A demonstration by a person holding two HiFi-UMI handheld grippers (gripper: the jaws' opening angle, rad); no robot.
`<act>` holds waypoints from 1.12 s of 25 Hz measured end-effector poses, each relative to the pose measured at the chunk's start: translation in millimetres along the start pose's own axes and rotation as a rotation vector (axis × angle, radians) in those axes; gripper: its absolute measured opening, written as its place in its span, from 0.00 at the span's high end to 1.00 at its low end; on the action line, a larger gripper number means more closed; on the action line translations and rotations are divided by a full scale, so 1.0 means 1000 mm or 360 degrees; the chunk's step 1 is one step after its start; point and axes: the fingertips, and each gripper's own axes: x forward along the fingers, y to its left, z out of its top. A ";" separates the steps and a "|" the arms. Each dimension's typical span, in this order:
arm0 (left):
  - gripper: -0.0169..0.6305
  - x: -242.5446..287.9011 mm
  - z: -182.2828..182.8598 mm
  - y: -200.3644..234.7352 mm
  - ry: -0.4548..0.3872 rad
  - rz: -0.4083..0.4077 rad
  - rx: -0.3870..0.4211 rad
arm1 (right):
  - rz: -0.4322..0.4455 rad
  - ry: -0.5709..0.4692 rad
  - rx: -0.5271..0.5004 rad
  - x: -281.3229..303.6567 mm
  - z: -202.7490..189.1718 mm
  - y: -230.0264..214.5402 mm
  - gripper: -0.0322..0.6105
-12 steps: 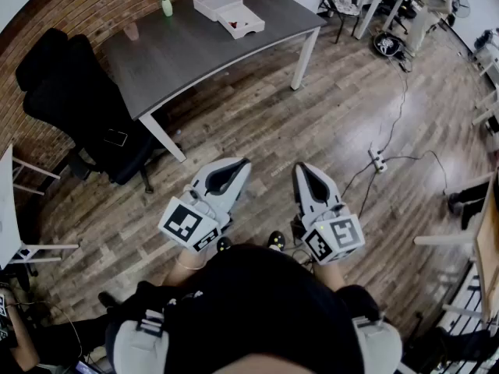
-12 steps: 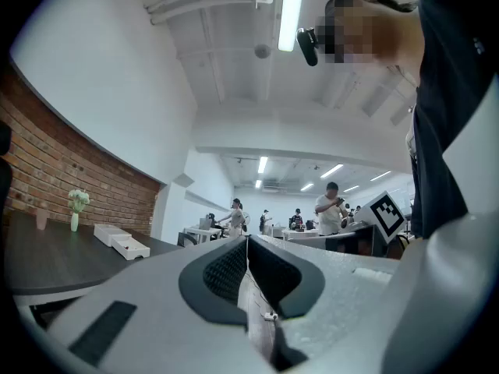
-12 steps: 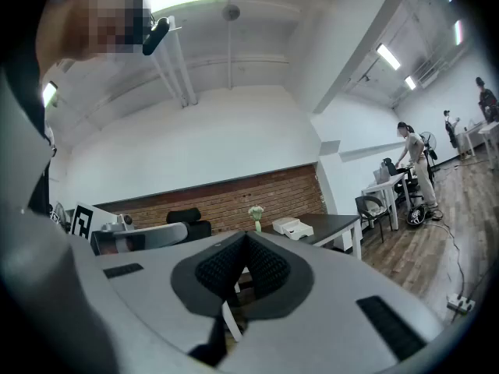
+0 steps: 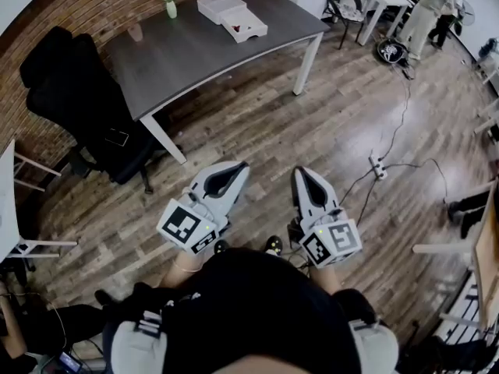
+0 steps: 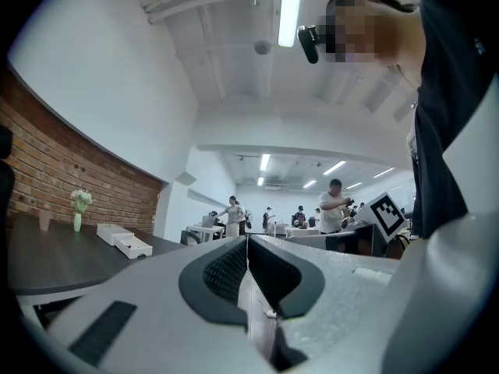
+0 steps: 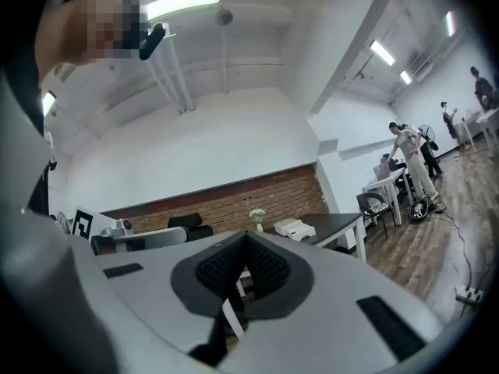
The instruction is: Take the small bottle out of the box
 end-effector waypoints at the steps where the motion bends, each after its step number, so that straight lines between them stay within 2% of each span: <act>1: 0.97 0.001 0.000 -0.001 0.0002 0.0002 0.0002 | 0.0003 -0.0010 0.0018 0.000 0.001 -0.002 0.95; 10: 0.97 0.015 -0.005 -0.013 0.0016 0.0025 0.0014 | 0.0027 -0.0005 0.0024 -0.008 -0.002 -0.019 0.95; 18: 0.97 0.047 -0.008 -0.036 0.0019 0.0018 0.0021 | 0.0025 0.0017 0.0008 -0.023 0.004 -0.052 0.95; 28: 0.97 0.086 -0.011 -0.061 0.0023 0.0042 0.0046 | 0.0151 -0.0012 -0.0021 -0.038 0.023 -0.082 0.95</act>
